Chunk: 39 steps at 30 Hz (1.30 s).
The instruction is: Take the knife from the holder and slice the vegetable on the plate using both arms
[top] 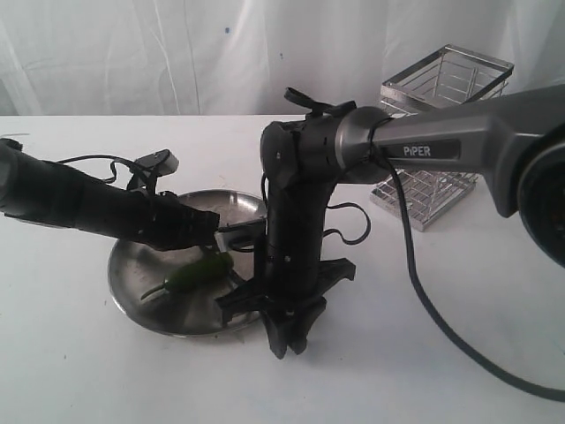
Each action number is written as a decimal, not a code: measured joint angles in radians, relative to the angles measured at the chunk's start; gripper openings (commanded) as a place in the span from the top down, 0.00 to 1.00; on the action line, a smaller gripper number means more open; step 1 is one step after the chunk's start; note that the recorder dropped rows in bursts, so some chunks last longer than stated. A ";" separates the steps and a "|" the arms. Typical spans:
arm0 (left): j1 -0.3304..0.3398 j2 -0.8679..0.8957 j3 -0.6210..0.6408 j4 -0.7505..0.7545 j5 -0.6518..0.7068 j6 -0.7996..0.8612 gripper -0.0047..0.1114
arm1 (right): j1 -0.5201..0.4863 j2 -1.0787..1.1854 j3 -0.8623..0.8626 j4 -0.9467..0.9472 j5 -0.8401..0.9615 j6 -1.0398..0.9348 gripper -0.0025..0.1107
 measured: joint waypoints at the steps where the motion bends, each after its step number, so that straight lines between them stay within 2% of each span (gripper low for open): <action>1: 0.000 -0.002 0.000 0.000 0.000 0.000 0.96 | 0.002 0.000 0.000 -0.023 0.003 0.000 0.98; 5: 0.000 -0.002 0.002 0.000 -0.005 0.001 0.96 | 0.007 -0.002 0.000 -0.129 0.006 0.031 0.98; 12: 0.004 -0.004 -0.037 -0.002 0.031 0.001 0.96 | 0.007 -0.002 0.000 -0.142 0.007 0.039 0.98; 17: 0.015 -0.083 -0.058 0.014 0.063 0.001 0.96 | 0.002 -0.002 0.000 -0.177 0.004 0.091 0.98; 22: 0.034 -0.180 -0.058 -0.001 0.119 0.001 0.96 | -0.002 -0.033 0.000 -0.188 -0.018 0.105 0.98; 34: 0.034 -0.214 -0.042 -0.007 0.234 0.001 0.96 | -0.002 -0.140 0.000 -0.183 -0.030 0.105 0.98; 39: 0.034 -0.296 -0.042 0.090 0.280 0.001 0.96 | -0.002 -0.213 0.002 -0.166 -0.033 0.105 0.98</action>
